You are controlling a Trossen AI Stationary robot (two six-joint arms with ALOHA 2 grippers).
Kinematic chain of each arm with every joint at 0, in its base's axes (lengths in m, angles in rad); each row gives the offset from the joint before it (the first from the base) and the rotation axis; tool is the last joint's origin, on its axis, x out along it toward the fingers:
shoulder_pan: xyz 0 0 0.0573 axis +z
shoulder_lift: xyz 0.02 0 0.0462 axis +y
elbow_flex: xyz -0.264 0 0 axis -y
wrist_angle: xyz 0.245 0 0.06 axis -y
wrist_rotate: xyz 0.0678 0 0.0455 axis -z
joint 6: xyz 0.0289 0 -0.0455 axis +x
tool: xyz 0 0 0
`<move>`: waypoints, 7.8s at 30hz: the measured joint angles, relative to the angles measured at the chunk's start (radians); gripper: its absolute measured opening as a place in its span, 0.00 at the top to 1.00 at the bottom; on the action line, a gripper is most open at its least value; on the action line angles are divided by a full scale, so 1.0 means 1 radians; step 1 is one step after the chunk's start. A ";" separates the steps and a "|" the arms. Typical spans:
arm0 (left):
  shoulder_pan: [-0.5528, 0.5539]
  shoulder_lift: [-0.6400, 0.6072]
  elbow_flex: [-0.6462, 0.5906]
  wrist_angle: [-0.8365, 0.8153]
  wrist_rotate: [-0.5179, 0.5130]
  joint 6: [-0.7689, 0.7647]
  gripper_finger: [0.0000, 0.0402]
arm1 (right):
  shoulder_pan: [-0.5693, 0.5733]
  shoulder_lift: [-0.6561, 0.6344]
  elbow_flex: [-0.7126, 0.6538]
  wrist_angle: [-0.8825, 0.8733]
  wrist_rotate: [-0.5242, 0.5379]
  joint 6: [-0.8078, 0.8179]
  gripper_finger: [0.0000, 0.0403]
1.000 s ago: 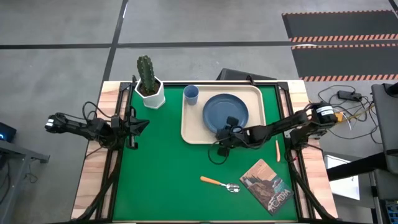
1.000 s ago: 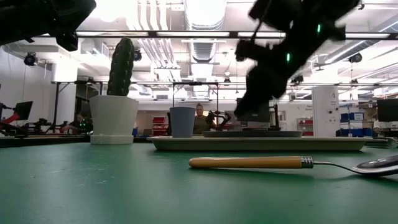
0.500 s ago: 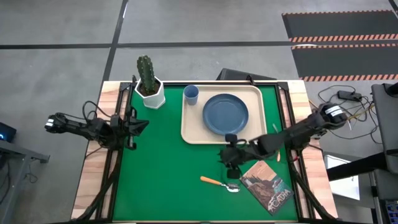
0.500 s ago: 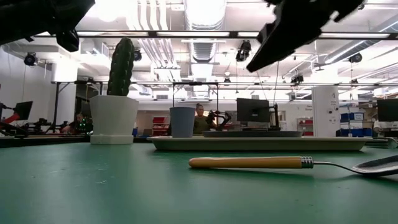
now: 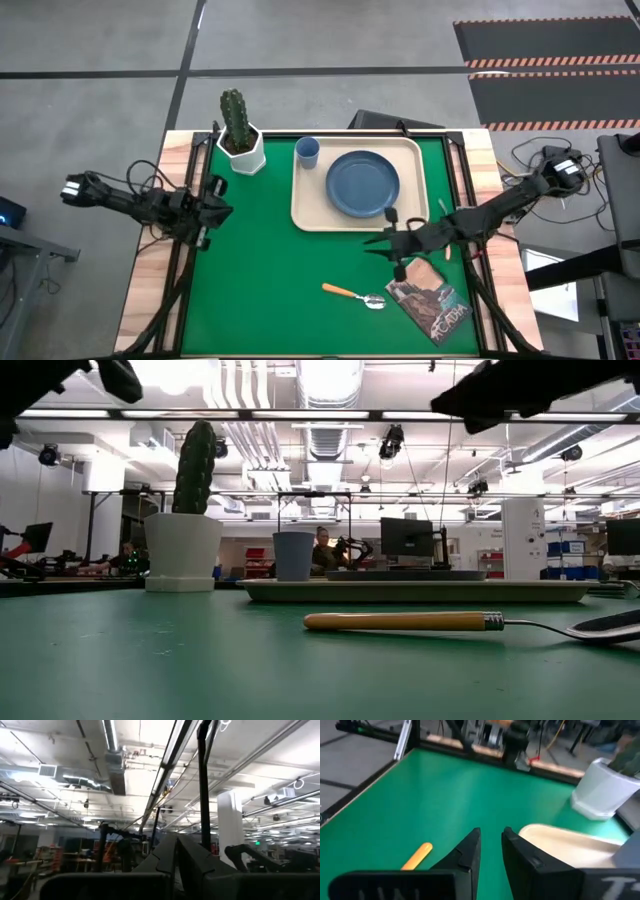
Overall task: Pick and place plate/cup/fork/spoon on tray
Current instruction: Put the yellow spoon on the white serving tray to the left of the blue plate
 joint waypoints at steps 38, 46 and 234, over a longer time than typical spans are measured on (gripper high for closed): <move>-0.121 1.166 1.200 -1.183 -0.126 -0.392 1.00 | 0.000 -0.866 -0.420 0.188 -0.071 -0.365 0.87; -0.153 1.409 1.372 -1.178 -0.123 -0.386 1.00 | 0.000 -0.870 -0.422 0.175 -0.012 -0.373 0.87; 0.206 1.444 1.301 -1.650 -0.492 -1.194 0.90 | 0.000 -0.967 -0.101 -0.527 0.035 -0.153 0.87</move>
